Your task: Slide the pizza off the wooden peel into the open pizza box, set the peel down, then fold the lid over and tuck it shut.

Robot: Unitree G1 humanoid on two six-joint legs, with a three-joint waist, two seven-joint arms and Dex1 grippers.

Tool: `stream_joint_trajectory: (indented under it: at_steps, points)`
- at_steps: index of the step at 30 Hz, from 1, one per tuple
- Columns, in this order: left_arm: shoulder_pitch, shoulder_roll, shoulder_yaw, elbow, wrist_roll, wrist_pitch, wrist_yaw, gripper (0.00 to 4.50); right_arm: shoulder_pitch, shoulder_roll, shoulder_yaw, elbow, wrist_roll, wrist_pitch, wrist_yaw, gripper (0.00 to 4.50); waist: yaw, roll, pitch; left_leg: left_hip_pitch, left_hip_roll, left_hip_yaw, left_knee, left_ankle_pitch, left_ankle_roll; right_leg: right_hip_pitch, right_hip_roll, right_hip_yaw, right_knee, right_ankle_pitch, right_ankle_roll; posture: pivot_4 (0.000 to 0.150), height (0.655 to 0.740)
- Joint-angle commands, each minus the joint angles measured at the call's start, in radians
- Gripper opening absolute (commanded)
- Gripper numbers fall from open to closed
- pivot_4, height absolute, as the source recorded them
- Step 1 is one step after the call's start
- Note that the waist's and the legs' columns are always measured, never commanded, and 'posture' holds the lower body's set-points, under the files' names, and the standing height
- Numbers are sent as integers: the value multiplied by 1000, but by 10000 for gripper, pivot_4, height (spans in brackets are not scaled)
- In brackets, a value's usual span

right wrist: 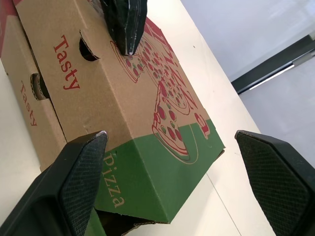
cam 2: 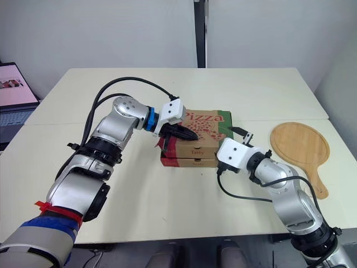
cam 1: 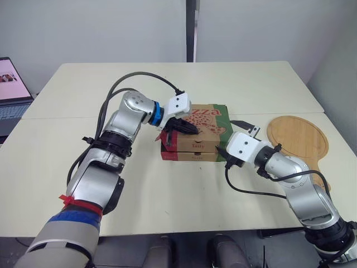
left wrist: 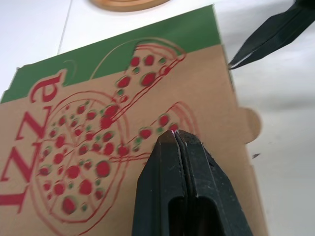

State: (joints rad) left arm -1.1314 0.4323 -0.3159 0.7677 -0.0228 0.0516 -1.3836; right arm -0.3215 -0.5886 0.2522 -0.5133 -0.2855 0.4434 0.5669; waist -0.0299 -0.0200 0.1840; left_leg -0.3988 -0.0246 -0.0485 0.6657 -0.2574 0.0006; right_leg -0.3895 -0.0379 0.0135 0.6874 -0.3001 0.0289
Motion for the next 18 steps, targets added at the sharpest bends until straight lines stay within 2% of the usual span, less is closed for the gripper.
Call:
stream_joint_trajectory:
  at_steps: [1, 15, 18]
  points:
    - [-20, -3, 13, 25, 14, -29, -6, 0, -3, -7, -4, 5, -30, -34, -10, 44573, 0, 0, 0, 0, 0, 0, 0, 0, 0, 0, 0, 0, 0, 0, 0, 1500, 7400]
    - [15, -2, 11, -38, 4, -6, -59, 0, -27, -5, 24, 79, -181, -124, -65, 44573, -1, 0, 0, 1, 0, 0, 0, 0, 0, 0, 0, 0, 1, 0, 0, 1500, 7400]
    - [20, -1, 11, -47, 5, -1, -63, 0, -30, 8, 15, 83, -224, -184, -125, 44573, -1, 0, 0, 1, 0, 0, 0, 0, 0, 0, 0, 0, 1, 0, 0, 1500, 7400]
